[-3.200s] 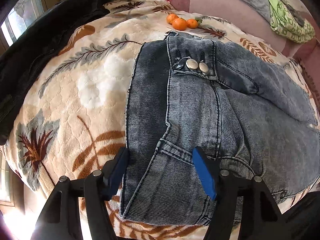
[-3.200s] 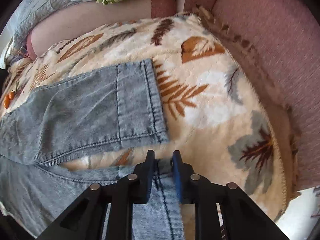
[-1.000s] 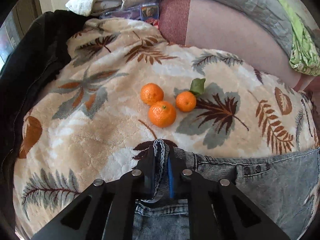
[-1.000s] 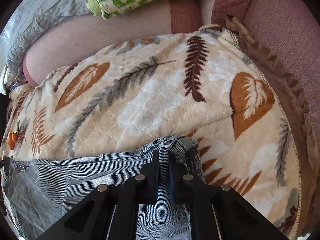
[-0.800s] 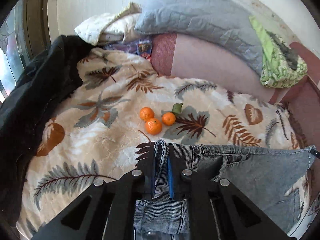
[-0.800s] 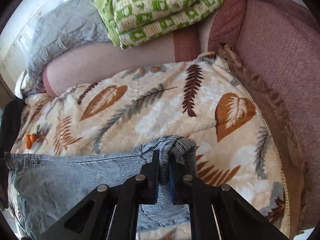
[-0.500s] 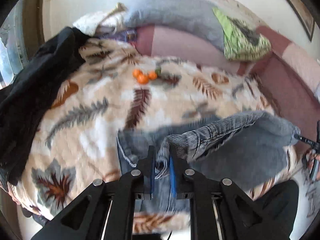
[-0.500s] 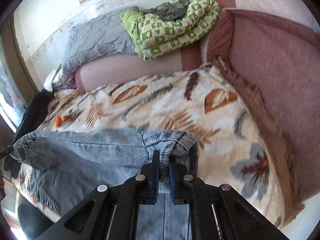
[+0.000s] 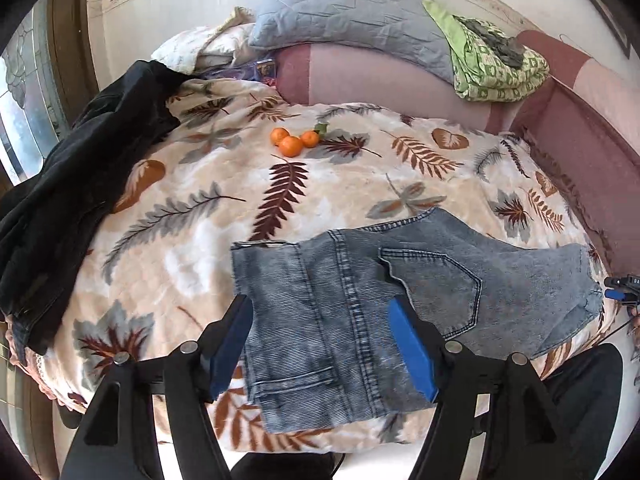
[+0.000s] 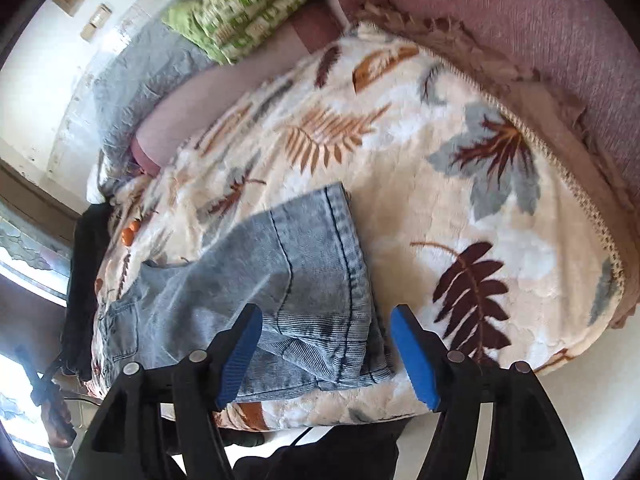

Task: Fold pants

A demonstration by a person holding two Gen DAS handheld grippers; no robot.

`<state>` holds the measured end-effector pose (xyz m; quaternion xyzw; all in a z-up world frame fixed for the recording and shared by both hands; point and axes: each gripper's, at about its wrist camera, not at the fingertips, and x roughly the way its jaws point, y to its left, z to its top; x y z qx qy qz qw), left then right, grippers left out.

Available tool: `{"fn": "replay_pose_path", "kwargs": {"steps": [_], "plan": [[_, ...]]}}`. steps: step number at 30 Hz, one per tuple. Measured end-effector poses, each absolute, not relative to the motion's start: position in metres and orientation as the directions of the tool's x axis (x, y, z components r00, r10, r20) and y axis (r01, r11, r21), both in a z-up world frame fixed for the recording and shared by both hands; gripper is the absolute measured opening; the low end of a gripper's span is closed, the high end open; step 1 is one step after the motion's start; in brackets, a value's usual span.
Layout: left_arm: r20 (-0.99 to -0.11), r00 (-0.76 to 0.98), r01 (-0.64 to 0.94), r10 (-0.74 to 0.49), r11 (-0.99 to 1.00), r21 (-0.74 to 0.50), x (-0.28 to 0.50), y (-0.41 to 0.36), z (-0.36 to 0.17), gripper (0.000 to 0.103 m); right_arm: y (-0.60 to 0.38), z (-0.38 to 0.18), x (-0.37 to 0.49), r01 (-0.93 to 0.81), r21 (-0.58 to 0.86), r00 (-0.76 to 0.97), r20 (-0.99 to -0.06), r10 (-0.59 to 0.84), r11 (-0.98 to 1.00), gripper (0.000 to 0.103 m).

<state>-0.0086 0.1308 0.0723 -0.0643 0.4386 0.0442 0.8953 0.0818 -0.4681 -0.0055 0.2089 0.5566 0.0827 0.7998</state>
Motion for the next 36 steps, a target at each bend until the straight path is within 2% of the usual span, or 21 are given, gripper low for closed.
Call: {"fn": "replay_pose_path", "kwargs": {"steps": [3, 4, 5, 6, 10, 13, 14, 16, 18, 20, 22, 23, 24, 28, 31, 33, 34, 35, 36], "plan": [[-0.857, 0.516, -0.126, 0.005, 0.990, -0.070, 0.013, 0.115, 0.028, 0.071, -0.452, -0.027, 0.087, 0.097, 0.450, 0.299, -0.864, 0.405, 0.888, 0.069], [-0.882, 0.471, -0.135, 0.020, 0.990, -0.050, 0.017, 0.112, 0.011, 0.071, -0.447, -0.029, 0.087, 0.073, 0.451, 0.291, -0.863, 0.414, 0.889, 0.062], [-0.902, 0.430, -0.141, 0.036, 0.990, -0.027, 0.021, 0.111, -0.004, 0.071, -0.438, -0.024, 0.087, 0.030, 0.417, 0.288, -0.874, 0.392, 0.908, 0.030], [-0.909, 0.416, -0.143, 0.034, 0.989, -0.029, 0.021, 0.112, -0.013, 0.071, -0.430, -0.013, 0.086, -0.011, 0.355, 0.312, -0.887, 0.340, 0.935, 0.017], [-0.901, 0.433, -0.149, -0.029, 0.983, -0.103, 0.015, 0.126, -0.018, 0.075, -0.407, 0.059, 0.075, -0.145, 0.112, 0.499, -0.850, 0.170, 0.983, 0.016], [-0.903, 0.425, -0.130, -0.056, 0.984, -0.123, 0.013, 0.131, -0.018, 0.075, -0.393, 0.070, 0.061, -0.223, -0.055, 0.525, -0.848, 0.073, 0.973, 0.016], [-0.904, 0.422, -0.123, -0.064, 0.984, -0.127, 0.013, 0.131, -0.017, 0.075, -0.388, 0.053, 0.057, -0.270, -0.124, 0.489, -0.872, 0.025, 0.955, 0.018], [-0.910, 0.409, -0.112, -0.072, 0.985, -0.128, 0.014, 0.131, -0.017, 0.075, -0.395, -0.008, 0.053, -0.346, -0.152, 0.306, -0.951, -0.042, 0.926, 0.027], [-0.917, 0.395, -0.105, -0.062, 0.988, -0.112, 0.015, 0.131, -0.015, 0.075, -0.417, -0.038, 0.048, -0.292, -0.049, 0.211, -0.977, 0.014, 0.955, 0.031], [-0.922, 0.385, -0.111, -0.035, 0.990, -0.084, 0.015, 0.132, -0.010, 0.075, -0.434, -0.020, 0.045, -0.201, 0.042, 0.283, -0.954, 0.099, 0.979, 0.035], [-0.921, 0.390, -0.125, -0.003, 0.991, -0.056, 0.017, 0.133, -0.004, 0.075, -0.450, 0.006, 0.049, -0.141, 0.120, 0.367, -0.915, 0.164, 0.983, 0.052], [-0.915, 0.403, -0.132, 0.010, 0.990, -0.047, 0.017, 0.134, 0.001, 0.075, -0.458, 0.017, 0.053, -0.112, 0.158, 0.398, -0.898, 0.190, 0.981, 0.067], [-0.908, 0.418, -0.138, 0.019, 0.989, -0.043, 0.017, 0.134, 0.006, 0.075, -0.466, 0.025, 0.060, -0.080, 0.198, 0.420, -0.882, 0.214, 0.977, 0.077], [-0.907, 0.421, -0.115, 0.013, 0.993, -0.039, 0.019, 0.127, 0.006, 0.075, -0.487, 0.025, 0.104, 0.047, 0.338, 0.435, -0.854, 0.285, 0.940, 0.078], [-0.928, 0.372, -0.111, 0.032, 0.994, -0.010, 0.020, 0.126, -0.016, 0.075, -0.488, -0.006, 0.140, 0.126, 0.419, 0.348, -0.867, 0.355, 0.899, 0.078], [-0.923, 0.385, -0.130, 0.024, 0.991, -0.029, 0.019, 0.131, -0.020, 0.083, -0.476, -0.024, 0.154, 0.129, 0.399, 0.297, -0.889, 0.349, 0.908, 0.077], [-0.925, 0.380, -0.138, 0.021, 0.990, -0.034, 0.019, 0.133, -0.021, 0.084, -0.465, -0.029, 0.157, 0.100, 0.375, 0.277, -0.900, 0.336, 0.922, 0.072], [-0.925, 0.379, -0.142, 0.010, 0.989, -0.048, 0.019, 0.136, -0.021, 0.085, -0.453, -0.028, 0.159, 0.054, 0.332, 0.269, -0.913, 0.307, 0.942, 0.035], [-0.926, 0.378, -0.140, 0.003, 0.989, -0.054, 0.019, 0.137, -0.022, 0.085, -0.443, -0.021, 0.159, 0.018, 0.271, 0.296, -0.921, 0.254, 0.962, 0.015]]}}
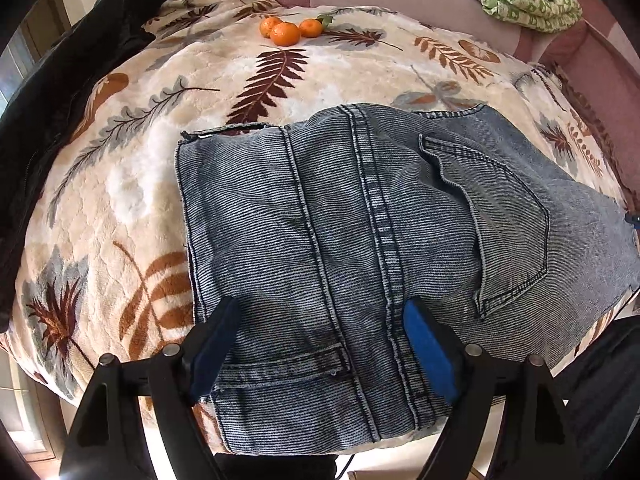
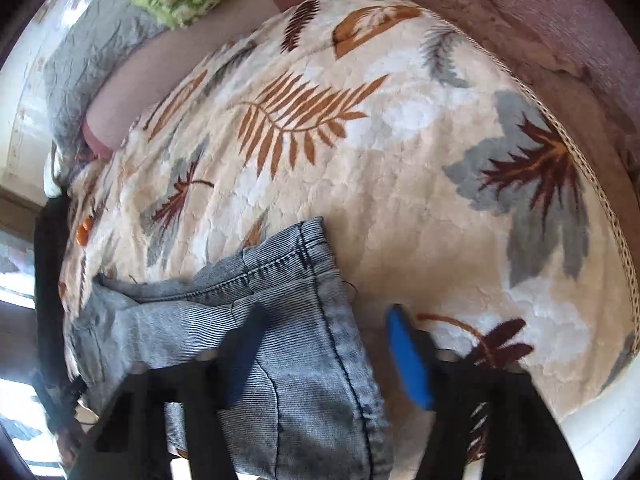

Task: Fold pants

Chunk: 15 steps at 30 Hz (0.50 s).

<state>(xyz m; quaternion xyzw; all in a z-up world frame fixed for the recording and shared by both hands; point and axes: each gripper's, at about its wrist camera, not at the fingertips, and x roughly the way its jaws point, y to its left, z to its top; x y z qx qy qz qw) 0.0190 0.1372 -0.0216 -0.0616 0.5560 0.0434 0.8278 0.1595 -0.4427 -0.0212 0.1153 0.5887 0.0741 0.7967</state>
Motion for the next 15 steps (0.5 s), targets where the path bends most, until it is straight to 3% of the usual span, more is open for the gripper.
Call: {"fn": "replay_pose_path", "kwargs": {"steps": [2, 7, 8, 10, 11, 12, 14, 15], "plan": [[-0.926, 0.377, -0.127, 0.006, 0.991, -0.046, 0.019, 0.136, -0.022, 0.086, -0.430, 0.005, 0.161, -0.050, 0.212, 0.377, -0.901, 0.215, 0.976, 0.015], [-0.926, 0.376, -0.120, 0.007, 0.992, -0.041, 0.021, 0.135, -0.025, 0.088, -0.407, 0.061, 0.154, -0.086, -0.101, 0.624, -0.781, -0.026, 0.991, 0.012], [-0.927, 0.375, -0.120, 0.005, 0.992, -0.043, 0.022, 0.136, -0.026, 0.088, -0.407, 0.052, 0.156, -0.084, -0.097, 0.609, -0.792, -0.026, 0.992, 0.012], [-0.928, 0.371, -0.120, 0.001, 0.992, -0.047, 0.023, 0.136, -0.026, 0.088, -0.414, 0.006, 0.167, -0.125, 0.007, 0.383, -0.922, 0.055, 0.992, 0.016], [-0.929, 0.370, -0.119, 0.000, 0.992, -0.048, 0.024, 0.136, -0.026, 0.088, -0.422, -0.010, 0.163, -0.104, 0.028, 0.337, -0.939, 0.062, 0.994, 0.018], [-0.929, 0.371, -0.119, -0.001, 0.992, -0.049, 0.023, 0.136, -0.026, 0.088, -0.429, -0.013, 0.153, -0.075, 0.029, 0.366, -0.929, 0.054, 0.997, 0.018], [-0.928, 0.373, -0.115, -0.002, 0.992, -0.049, 0.023, 0.136, -0.027, 0.088, -0.456, -0.009, 0.130, 0.014, 0.183, 0.423, -0.892, 0.160, 0.983, 0.020], [-0.928, 0.373, -0.114, -0.004, 0.992, -0.050, 0.024, 0.136, -0.027, 0.089, -0.473, -0.005, 0.118, 0.069, 0.273, 0.456, -0.864, 0.213, 0.959, 0.033]]}}
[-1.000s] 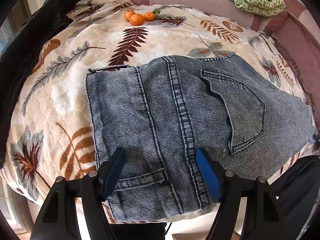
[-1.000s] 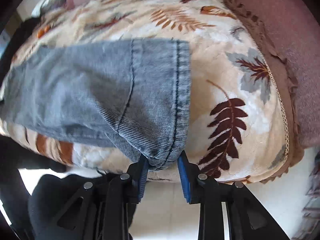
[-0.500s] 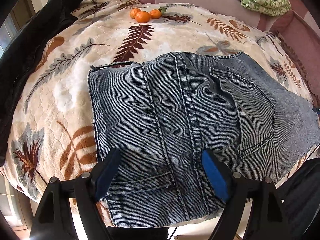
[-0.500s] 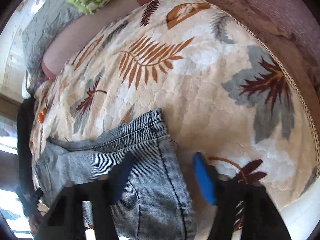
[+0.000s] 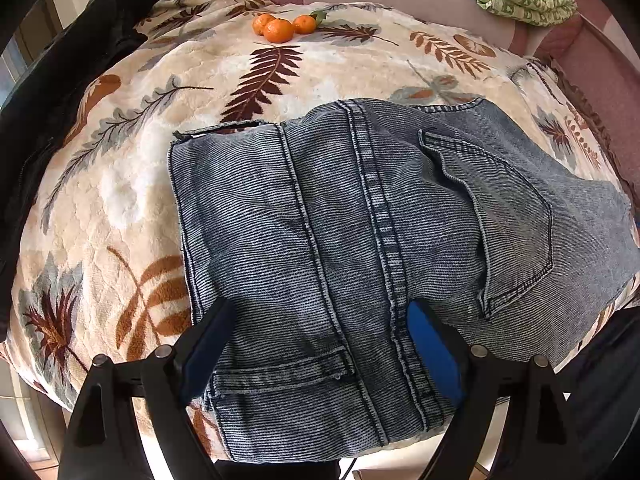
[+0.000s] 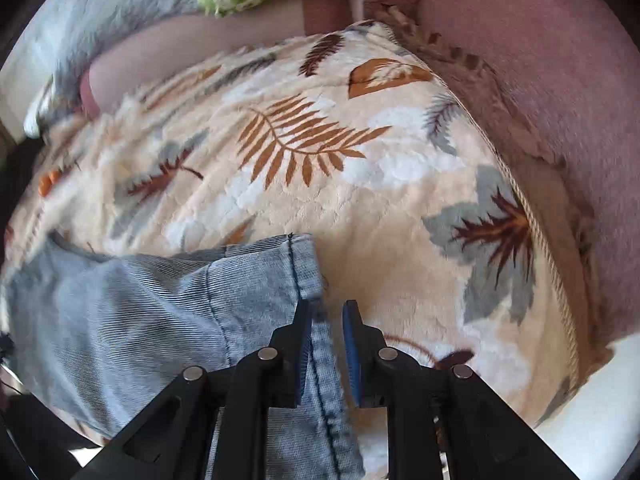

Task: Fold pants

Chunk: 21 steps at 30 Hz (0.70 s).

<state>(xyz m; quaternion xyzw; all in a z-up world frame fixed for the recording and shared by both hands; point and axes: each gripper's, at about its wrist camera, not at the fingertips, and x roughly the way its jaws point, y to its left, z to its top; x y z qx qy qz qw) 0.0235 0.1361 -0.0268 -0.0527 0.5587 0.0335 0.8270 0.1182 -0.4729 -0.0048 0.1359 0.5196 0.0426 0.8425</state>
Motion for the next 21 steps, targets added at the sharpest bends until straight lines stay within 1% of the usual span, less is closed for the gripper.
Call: {"fn": "replay_pose_path", "kwargs": {"steps": [1, 2, 3, 6, 9, 11, 12, 13, 14, 15, 17, 18, 20, 21], "plan": [[-0.928, 0.373, -0.114, -0.005, 0.992, -0.051, 0.024, 0.136, -0.027, 0.089, -0.488, -0.002, 0.105, 0.114, 0.342, 0.486, -0.838, 0.247, 0.933, 0.044], [-0.928, 0.371, -0.115, -0.006, 0.992, -0.052, 0.024, 0.136, -0.027, 0.089, -0.499, -0.001, 0.093, 0.145, 0.389, 0.505, -0.820, 0.270, 0.910, 0.064], [-0.929, 0.371, -0.115, -0.005, 0.992, -0.052, 0.023, 0.136, -0.027, 0.089, -0.506, -0.002, 0.082, 0.164, 0.425, 0.505, -0.811, 0.294, 0.890, 0.070], [-0.929, 0.369, -0.117, -0.002, 0.992, -0.048, 0.023, 0.136, -0.027, 0.089, -0.510, -0.018, 0.064, 0.211, 0.508, 0.434, -0.814, 0.386, 0.835, 0.070], [-0.930, 0.367, -0.120, 0.002, 0.992, -0.046, 0.024, 0.136, -0.028, 0.090, -0.506, -0.027, 0.052, 0.247, 0.584, 0.425, -0.783, 0.455, 0.774, 0.070], [-0.931, 0.365, -0.122, 0.004, 0.992, -0.044, 0.024, 0.135, -0.028, 0.090, -0.499, -0.034, 0.054, 0.277, 0.606, 0.410, -0.776, 0.479, 0.746, 0.070], [-0.932, 0.363, -0.123, 0.005, 0.992, -0.043, 0.024, 0.135, -0.028, 0.090, -0.496, -0.036, 0.055, 0.286, 0.596, 0.408, -0.784, 0.468, 0.750, 0.067], [-0.932, 0.362, -0.123, 0.004, 0.991, -0.043, 0.024, 0.136, -0.028, 0.090, -0.491, -0.036, 0.058, 0.271, 0.575, 0.410, -0.794, 0.449, 0.772, 0.058], [-0.933, 0.360, -0.122, 0.002, 0.991, -0.045, 0.025, 0.136, -0.028, 0.090, -0.487, -0.032, 0.059, 0.249, 0.550, 0.412, -0.805, 0.427, 0.797, 0.021], [-0.934, 0.358, -0.121, 0.000, 0.992, -0.046, 0.025, 0.136, -0.028, 0.090, -0.484, -0.025, 0.059, 0.236, 0.528, 0.435, -0.808, 0.397, 0.816, 0.012], [-0.936, 0.351, -0.118, 0.001, 0.992, -0.043, 0.025, 0.136, -0.028, 0.090, -0.478, -0.002, 0.052, 0.177, 0.468, 0.488, -0.805, 0.336, 0.866, 0.012], [-0.938, 0.347, -0.115, 0.003, 0.993, -0.040, 0.025, 0.136, -0.027, 0.090, -0.475, 0.002, 0.049, 0.157, 0.432, 0.485, -0.817, 0.312, 0.888, 0.011], [-0.942, 0.336, -0.126, 0.008, 0.991, -0.037, 0.025, 0.136, -0.024, 0.090, -0.473, -0.014, 0.048, 0.150, 0.310, 0.416, -0.881, 0.224, 0.939, 0.012], [-0.943, 0.334, -0.137, 0.013, 0.990, -0.035, 0.025, 0.136, -0.021, 0.090, -0.475, -0.031, 0.049, 0.161, 0.287, 0.356, -0.909, 0.216, 0.944, 0.016]]}}
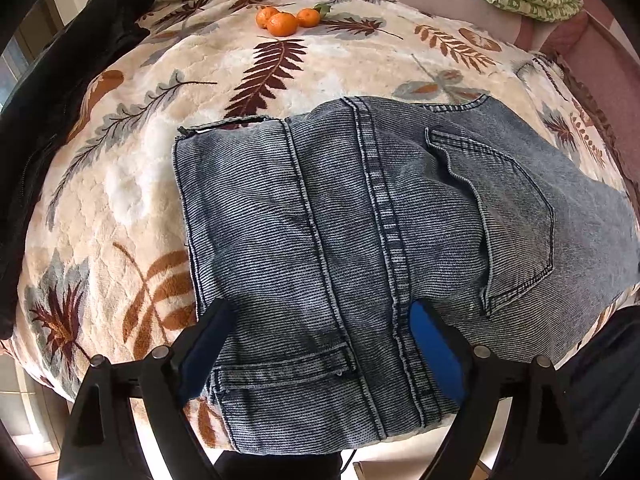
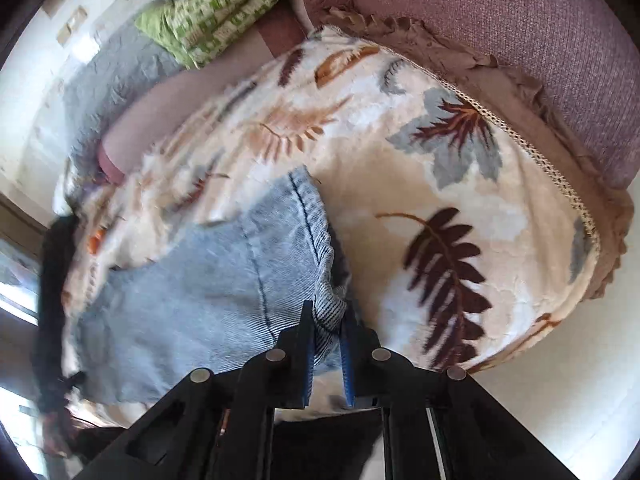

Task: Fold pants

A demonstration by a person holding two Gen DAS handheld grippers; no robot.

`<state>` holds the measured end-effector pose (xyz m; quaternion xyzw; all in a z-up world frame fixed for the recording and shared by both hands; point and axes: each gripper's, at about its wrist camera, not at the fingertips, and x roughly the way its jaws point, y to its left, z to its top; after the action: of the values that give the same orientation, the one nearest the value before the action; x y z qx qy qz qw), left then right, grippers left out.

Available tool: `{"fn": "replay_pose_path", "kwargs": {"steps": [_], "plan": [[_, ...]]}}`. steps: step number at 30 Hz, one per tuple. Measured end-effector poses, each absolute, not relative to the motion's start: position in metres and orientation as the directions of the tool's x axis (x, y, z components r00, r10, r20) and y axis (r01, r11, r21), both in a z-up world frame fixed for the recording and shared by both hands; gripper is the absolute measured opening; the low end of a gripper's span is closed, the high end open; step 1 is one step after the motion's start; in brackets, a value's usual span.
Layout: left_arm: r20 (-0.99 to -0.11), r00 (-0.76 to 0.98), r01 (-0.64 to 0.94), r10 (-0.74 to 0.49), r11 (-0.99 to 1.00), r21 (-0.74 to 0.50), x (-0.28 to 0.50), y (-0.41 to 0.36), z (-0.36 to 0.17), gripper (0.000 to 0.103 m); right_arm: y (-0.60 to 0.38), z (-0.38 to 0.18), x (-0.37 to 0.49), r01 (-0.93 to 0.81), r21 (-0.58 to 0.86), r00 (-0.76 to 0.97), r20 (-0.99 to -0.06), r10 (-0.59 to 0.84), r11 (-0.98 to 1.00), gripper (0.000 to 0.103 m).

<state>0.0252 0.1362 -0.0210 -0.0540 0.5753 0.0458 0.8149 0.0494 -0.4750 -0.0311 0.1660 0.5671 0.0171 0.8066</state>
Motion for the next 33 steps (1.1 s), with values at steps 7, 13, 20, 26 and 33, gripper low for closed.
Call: {"fn": "replay_pose_path", "kwargs": {"steps": [7, 13, 20, 26, 33], "plan": [[-0.859, 0.511, -0.076, 0.007, 0.996, -0.037, 0.013, 0.109, 0.035, 0.090, -0.492, 0.005, 0.040, 0.186, 0.273, 0.498, -0.854, 0.149, 0.944, 0.057], [-0.941, 0.336, -0.106, 0.041, 0.994, 0.006, 0.030, 0.110, -0.034, 0.097, -0.458, 0.021, 0.076, -0.001, 0.521, 0.519, -0.729, 0.446, 0.854, 0.063], [-0.889, 0.447, -0.105, 0.101, 0.993, 0.060, 0.015, 0.108, 0.008, 0.096, -0.425, 0.005, 0.115, 0.065, 0.266, 0.422, -0.881, 0.215, 0.962, 0.062], [-0.829, 0.558, -0.159, 0.031, 0.985, -0.070, 0.046, 0.089, 0.019, 0.096, -0.265, 0.057, 0.153, -0.353, 0.304, 0.366, -0.826, 0.429, 0.885, 0.061], [-0.842, 0.528, -0.213, 0.110, 0.977, -0.006, 0.054, 0.080, -0.034, 0.097, -0.074, 0.004, 0.198, -0.580, 0.240, 0.188, -0.890, 0.414, 0.779, 0.056]]}}
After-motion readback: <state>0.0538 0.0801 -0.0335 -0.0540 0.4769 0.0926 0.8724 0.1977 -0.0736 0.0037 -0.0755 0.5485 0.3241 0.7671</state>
